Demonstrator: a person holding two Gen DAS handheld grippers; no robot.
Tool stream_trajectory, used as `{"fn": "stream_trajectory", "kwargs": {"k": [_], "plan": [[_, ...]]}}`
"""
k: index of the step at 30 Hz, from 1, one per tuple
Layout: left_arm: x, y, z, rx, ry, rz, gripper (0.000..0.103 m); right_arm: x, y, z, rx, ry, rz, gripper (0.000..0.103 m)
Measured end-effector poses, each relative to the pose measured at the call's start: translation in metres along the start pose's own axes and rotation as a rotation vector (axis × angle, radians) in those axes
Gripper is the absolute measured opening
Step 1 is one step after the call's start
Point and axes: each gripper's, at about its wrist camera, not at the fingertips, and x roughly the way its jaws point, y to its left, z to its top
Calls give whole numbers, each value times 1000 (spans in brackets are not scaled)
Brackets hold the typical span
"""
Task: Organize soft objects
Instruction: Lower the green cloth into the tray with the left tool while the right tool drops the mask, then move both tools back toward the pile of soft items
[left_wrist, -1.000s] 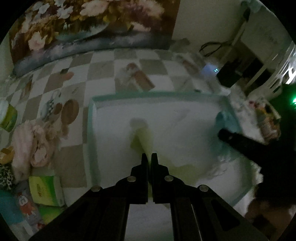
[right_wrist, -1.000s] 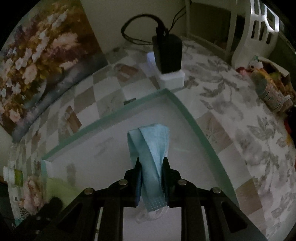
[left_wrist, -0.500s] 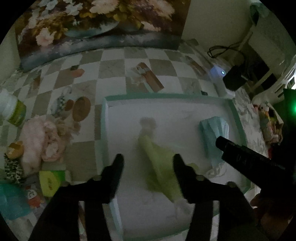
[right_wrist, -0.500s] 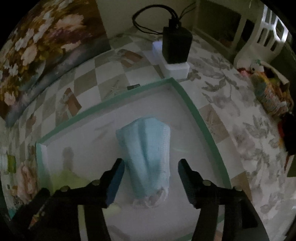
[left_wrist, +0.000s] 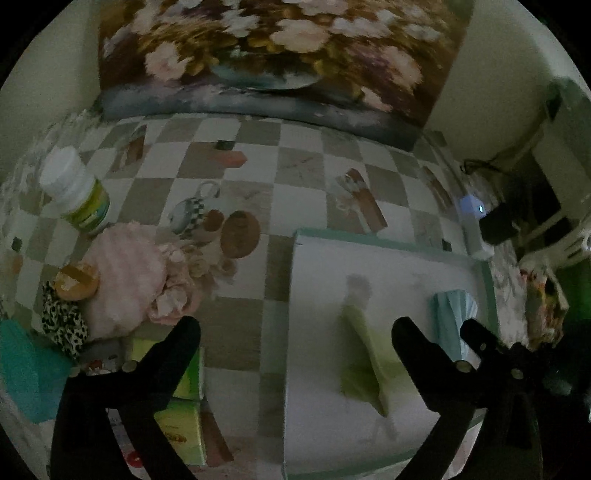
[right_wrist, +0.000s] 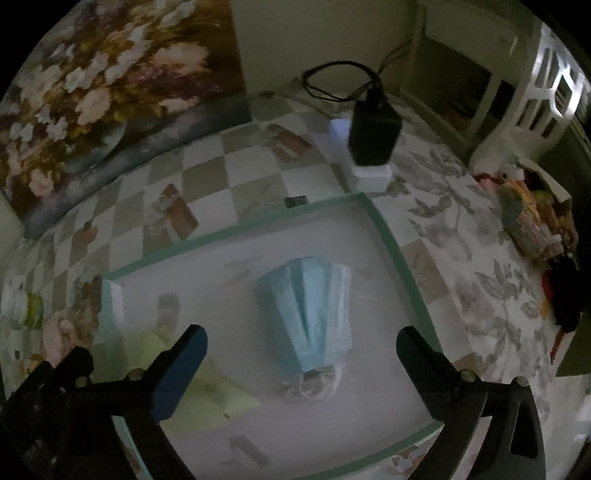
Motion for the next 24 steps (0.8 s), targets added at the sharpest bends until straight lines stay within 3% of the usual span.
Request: {"fn": "stream_trajectory", "kwargs": {"k": [9, 14, 19, 24], "plan": [[-26, 45, 14, -106, -86, -1, 103, -10, 32, -4, -45, -5, 67, 103], [-46, 86, 22, -175, -135, 53, 103, -16, 57, -9, -85, -4, 109, 103], [-72, 131, 25, -221, -194, 159, 103, -25, 82, -15, -134, -11, 147, 103], [-99, 180, 24, -329, -255, 178, 103, -37, 105, -23, -177, -29, 195, 103]]}}
